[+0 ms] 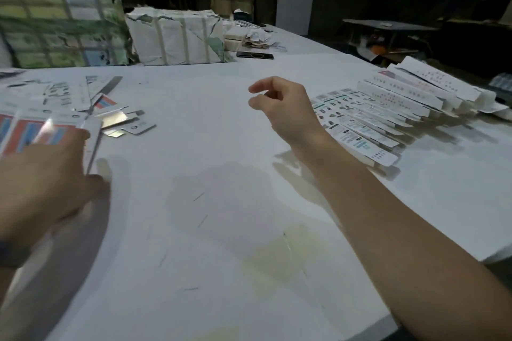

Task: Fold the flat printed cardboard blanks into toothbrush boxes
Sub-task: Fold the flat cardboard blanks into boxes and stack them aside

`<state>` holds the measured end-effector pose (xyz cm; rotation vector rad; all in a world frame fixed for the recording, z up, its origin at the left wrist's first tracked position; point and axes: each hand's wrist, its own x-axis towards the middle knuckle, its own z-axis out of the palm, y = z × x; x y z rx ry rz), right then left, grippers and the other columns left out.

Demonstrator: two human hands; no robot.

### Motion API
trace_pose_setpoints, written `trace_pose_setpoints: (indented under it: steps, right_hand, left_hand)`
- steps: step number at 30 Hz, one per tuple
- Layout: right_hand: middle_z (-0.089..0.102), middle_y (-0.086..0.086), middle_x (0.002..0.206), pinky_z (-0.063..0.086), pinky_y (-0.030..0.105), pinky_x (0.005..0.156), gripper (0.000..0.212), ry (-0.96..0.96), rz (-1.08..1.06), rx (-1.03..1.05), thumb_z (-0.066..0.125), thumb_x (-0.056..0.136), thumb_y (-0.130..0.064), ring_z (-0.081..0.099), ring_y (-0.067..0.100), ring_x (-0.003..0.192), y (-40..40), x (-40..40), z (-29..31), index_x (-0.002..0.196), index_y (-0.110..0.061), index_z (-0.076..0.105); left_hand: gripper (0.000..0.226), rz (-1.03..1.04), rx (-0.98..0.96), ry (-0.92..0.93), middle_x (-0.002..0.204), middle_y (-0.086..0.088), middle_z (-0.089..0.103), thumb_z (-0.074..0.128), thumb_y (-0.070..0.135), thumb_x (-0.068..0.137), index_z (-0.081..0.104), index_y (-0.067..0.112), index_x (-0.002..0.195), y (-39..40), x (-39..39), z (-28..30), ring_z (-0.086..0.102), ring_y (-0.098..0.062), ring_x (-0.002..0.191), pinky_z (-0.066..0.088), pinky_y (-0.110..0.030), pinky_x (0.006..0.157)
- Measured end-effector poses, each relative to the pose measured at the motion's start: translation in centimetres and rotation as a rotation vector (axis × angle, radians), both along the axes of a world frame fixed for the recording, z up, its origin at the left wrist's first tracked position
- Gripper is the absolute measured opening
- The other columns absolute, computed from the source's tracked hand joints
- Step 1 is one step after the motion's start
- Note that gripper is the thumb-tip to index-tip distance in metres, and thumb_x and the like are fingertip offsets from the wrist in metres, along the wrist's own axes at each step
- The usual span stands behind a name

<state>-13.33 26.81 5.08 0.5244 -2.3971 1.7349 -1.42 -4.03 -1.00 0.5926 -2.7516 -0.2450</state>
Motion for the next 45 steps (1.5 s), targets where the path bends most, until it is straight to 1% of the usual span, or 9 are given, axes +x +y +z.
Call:
trace_pose_setpoints:
  steps: [4,7,10,17,23,26,29,34,45]
  right_hand:
    - [0.049,-0.012,0.061,0.035,0.021,0.060,0.014,-0.043,0.132,-0.087,0.066,0.088,-0.012,0.046,0.002,0.057,-1.2,1.3,-0.3,0.088,-0.026,0.070]
    - [0.049,-0.014,0.058,0.035,0.016,0.056,0.014,-0.009,0.191,-0.085,0.065,0.089,-0.012,0.046,0.003,0.057,-2.0,2.2,-0.7,0.092,-0.025,0.070]
    - [0.049,-0.009,0.063,0.037,0.014,0.053,0.017,0.016,0.259,-0.109,0.065,0.091,-0.012,0.047,0.005,0.059,-2.8,3.0,-1.1,0.101,-0.026,0.067]
    - [0.054,0.003,0.072,0.041,0.017,0.055,0.046,0.026,0.345,-0.179,0.064,0.093,-0.022,0.050,0.006,0.061,-3.2,3.7,-1.5,0.133,-0.034,0.044]
    - [0.052,0.003,0.066,0.053,0.023,0.065,0.070,0.139,0.480,-0.050,0.062,0.088,-0.012,0.063,0.018,0.068,-3.3,4.4,-2.0,0.150,-0.035,0.035]
    - [0.055,0.005,0.066,0.060,0.040,0.074,0.072,0.154,0.509,0.014,0.063,0.092,-0.005,0.066,0.030,0.075,-3.5,4.5,-2.1,0.149,-0.038,0.033]
    - [0.051,0.007,0.066,0.057,0.027,0.062,0.072,0.117,0.543,0.017,0.061,0.092,0.001,0.063,0.016,0.065,-3.5,4.4,-2.2,0.151,-0.031,0.037]
    - [0.043,0.011,0.064,0.061,0.034,0.066,0.062,0.103,0.571,0.074,0.061,0.092,-0.003,0.058,0.038,0.071,-3.4,4.5,-2.3,0.145,-0.034,0.048]
    - [0.059,0.001,0.049,0.043,0.022,0.046,0.012,0.111,0.413,0.032,0.061,0.099,-0.018,0.053,0.011,0.044,-3.6,4.3,-1.4,0.101,-0.006,0.059]
  left_hand:
    - [0.070,-0.014,-0.105,0.078,0.069,-0.002,0.057,0.064,0.011,0.075,0.029,0.036,0.130,4.6,2.1,2.8,0.049,-0.022,0.050,0.041,-0.028,0.045]
    - [0.073,-0.140,-0.006,0.299,0.104,-0.014,0.070,0.060,-0.002,0.080,0.029,0.036,0.135,7.8,2.7,3.9,0.051,-0.025,0.059,0.036,-0.023,0.041]
    - [0.076,-0.312,0.563,0.433,0.107,0.016,0.065,0.059,0.001,0.086,0.029,0.049,0.136,9.6,3.0,4.8,0.069,-0.015,0.076,0.055,-0.028,0.043]
    - [0.068,-0.484,1.340,0.268,0.104,-0.002,0.074,0.053,-0.018,0.082,0.050,0.030,0.131,11.0,2.7,3.8,0.073,-0.021,0.096,0.061,-0.048,0.079]
    - [0.055,-0.598,1.417,0.262,0.102,0.006,0.072,0.046,-0.006,0.089,0.052,0.039,0.121,12.1,2.6,3.2,0.071,-0.012,0.090,0.058,-0.026,0.063]
    - [0.034,-0.592,1.516,0.323,0.113,0.002,0.071,0.043,0.023,0.103,0.050,0.044,0.129,12.1,2.8,3.3,0.072,-0.020,0.092,0.060,-0.034,0.066]
    - [0.034,-0.648,1.703,0.305,0.117,-0.006,0.070,0.038,0.037,0.106,0.046,0.050,0.136,12.1,3.0,3.3,0.073,-0.032,0.096,0.059,-0.051,0.074]
    - [0.050,-0.628,1.875,0.156,0.111,-0.012,0.073,0.034,0.061,0.100,0.055,0.032,0.135,12.5,3.3,3.7,0.072,-0.035,0.100,0.060,-0.046,0.072]
    - [0.035,-0.391,1.766,0.219,0.109,-0.022,0.071,0.034,0.040,0.105,0.056,0.020,0.124,14.6,3.7,5.4,0.072,-0.038,0.086,0.063,-0.041,0.066]
